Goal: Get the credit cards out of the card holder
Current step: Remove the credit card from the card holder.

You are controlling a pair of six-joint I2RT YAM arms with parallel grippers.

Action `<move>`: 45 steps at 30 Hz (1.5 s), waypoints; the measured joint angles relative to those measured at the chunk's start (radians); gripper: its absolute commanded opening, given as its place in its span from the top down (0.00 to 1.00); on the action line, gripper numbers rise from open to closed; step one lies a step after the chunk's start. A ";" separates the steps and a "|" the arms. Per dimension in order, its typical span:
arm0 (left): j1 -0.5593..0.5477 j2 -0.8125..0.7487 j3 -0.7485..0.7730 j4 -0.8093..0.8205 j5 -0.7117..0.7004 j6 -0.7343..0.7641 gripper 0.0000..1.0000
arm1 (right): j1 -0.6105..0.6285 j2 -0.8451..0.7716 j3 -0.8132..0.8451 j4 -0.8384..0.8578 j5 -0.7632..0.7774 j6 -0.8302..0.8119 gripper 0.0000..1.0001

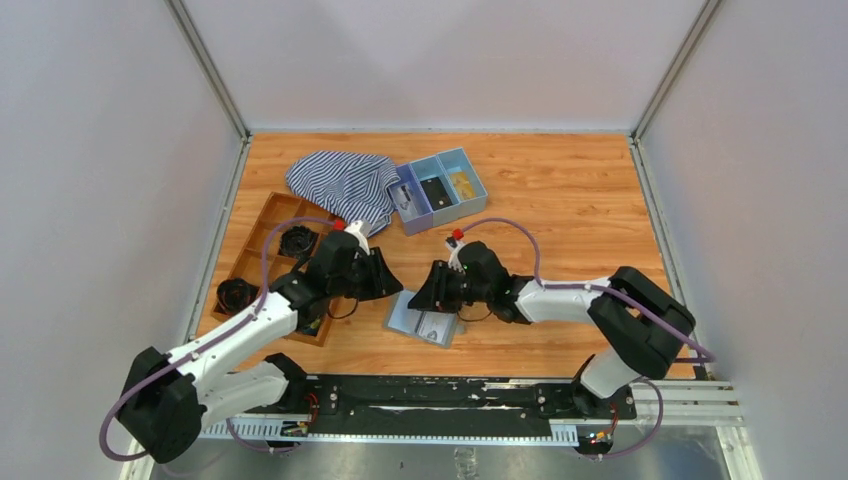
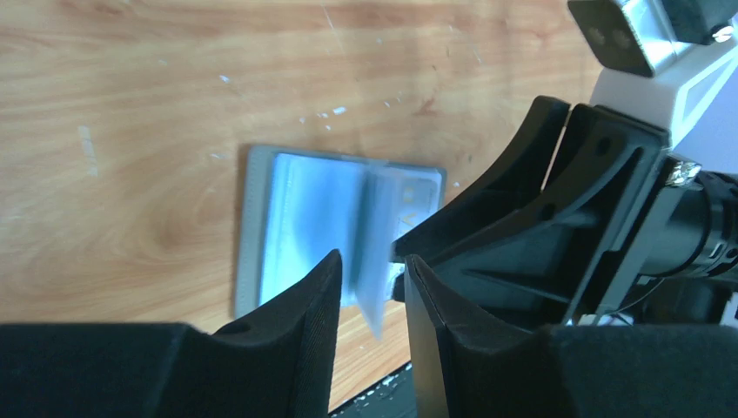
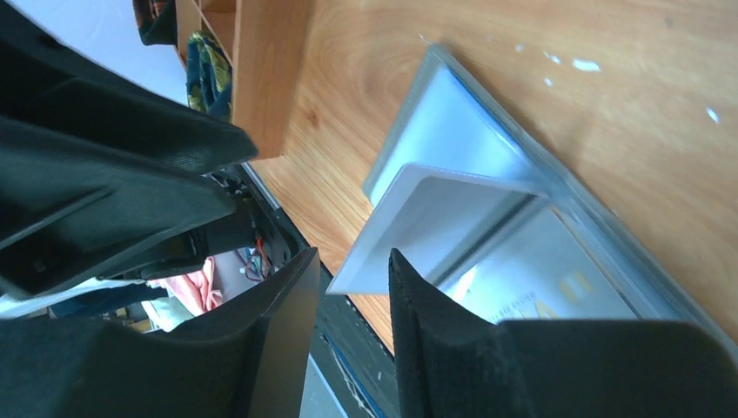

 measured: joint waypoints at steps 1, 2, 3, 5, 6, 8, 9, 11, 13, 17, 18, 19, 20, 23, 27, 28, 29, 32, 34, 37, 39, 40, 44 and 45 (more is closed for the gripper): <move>0.000 -0.008 0.027 -0.040 -0.022 0.014 0.64 | 0.000 0.020 0.021 0.002 -0.008 -0.005 0.59; 0.000 -0.014 0.062 -0.091 -0.048 0.030 0.63 | 0.000 0.045 0.048 0.003 -0.017 -0.011 0.58; 0.001 -0.019 0.090 -0.129 -0.071 0.044 0.63 | 0.000 0.064 0.066 0.008 -0.027 -0.014 0.58; 0.001 -0.031 0.132 -0.194 -0.111 0.070 0.63 | 0.000 0.101 0.109 0.011 -0.055 -0.020 0.57; 0.002 -0.040 0.143 -0.221 -0.126 0.082 0.63 | 0.000 0.107 0.121 0.011 -0.063 -0.021 0.57; 0.002 -0.059 0.147 -0.254 -0.141 0.102 0.64 | 0.000 0.101 0.129 0.008 -0.071 -0.027 0.57; 0.003 -0.066 0.147 -0.270 -0.143 0.111 0.64 | 0.000 0.086 0.129 -0.005 -0.072 -0.032 0.57; 0.003 -0.070 0.147 -0.286 -0.138 0.126 0.63 | -0.002 0.049 0.121 -0.022 -0.067 -0.039 0.57; 0.004 -0.067 0.146 -0.284 -0.120 0.134 0.63 | -0.012 -0.009 0.083 -0.025 -0.061 -0.044 0.59; 0.004 -0.030 0.130 -0.246 -0.063 0.133 0.63 | -0.048 -0.105 -0.034 -0.031 -0.041 -0.041 0.60; 0.004 -0.009 0.122 -0.230 -0.047 0.132 0.63 | -0.055 -0.114 -0.062 -0.033 -0.031 -0.035 0.60; 0.004 0.015 0.113 -0.214 -0.034 0.131 0.63 | -0.059 -0.114 -0.080 -0.035 -0.027 -0.028 0.61; 0.004 0.037 0.105 -0.204 -0.024 0.130 0.63 | -0.061 -0.112 -0.098 -0.034 -0.023 -0.018 0.61; 0.004 0.110 0.074 -0.158 0.001 0.120 0.63 | -0.062 -0.097 -0.130 -0.021 -0.018 0.012 0.61; 0.004 0.187 0.033 -0.084 0.030 0.101 0.64 | -0.062 -0.055 -0.134 0.019 -0.008 0.050 0.62; 0.004 0.206 0.028 -0.068 0.037 0.099 0.64 | -0.062 -0.041 -0.134 0.034 -0.007 0.058 0.62; 0.004 0.229 0.024 -0.049 0.046 0.095 0.64 | -0.062 -0.026 -0.134 0.048 -0.006 0.065 0.62; 0.004 0.272 0.011 -0.001 0.065 0.084 0.64 | -0.062 0.018 -0.134 0.089 -0.007 0.090 0.63; 0.004 0.293 0.005 0.023 0.076 0.079 0.64 | -0.062 0.050 -0.134 0.124 -0.011 0.110 0.64; 0.004 0.312 -0.005 0.059 0.095 0.071 0.64 | -0.062 0.081 -0.134 0.172 -0.014 0.134 0.65; 0.004 0.315 -0.011 0.082 0.108 0.062 0.64 | -0.062 0.097 -0.134 0.196 -0.014 0.145 0.65; 0.004 0.317 -0.016 0.097 0.113 0.058 0.64 | -0.062 0.103 -0.134 0.207 -0.014 0.152 0.66; 0.004 0.318 -0.032 0.127 0.131 0.050 0.64 | -0.062 0.127 -0.135 0.244 -0.014 0.169 0.75; 0.004 0.319 -0.034 0.130 0.133 0.049 0.64 | -0.062 0.131 -0.136 0.248 -0.014 0.172 0.77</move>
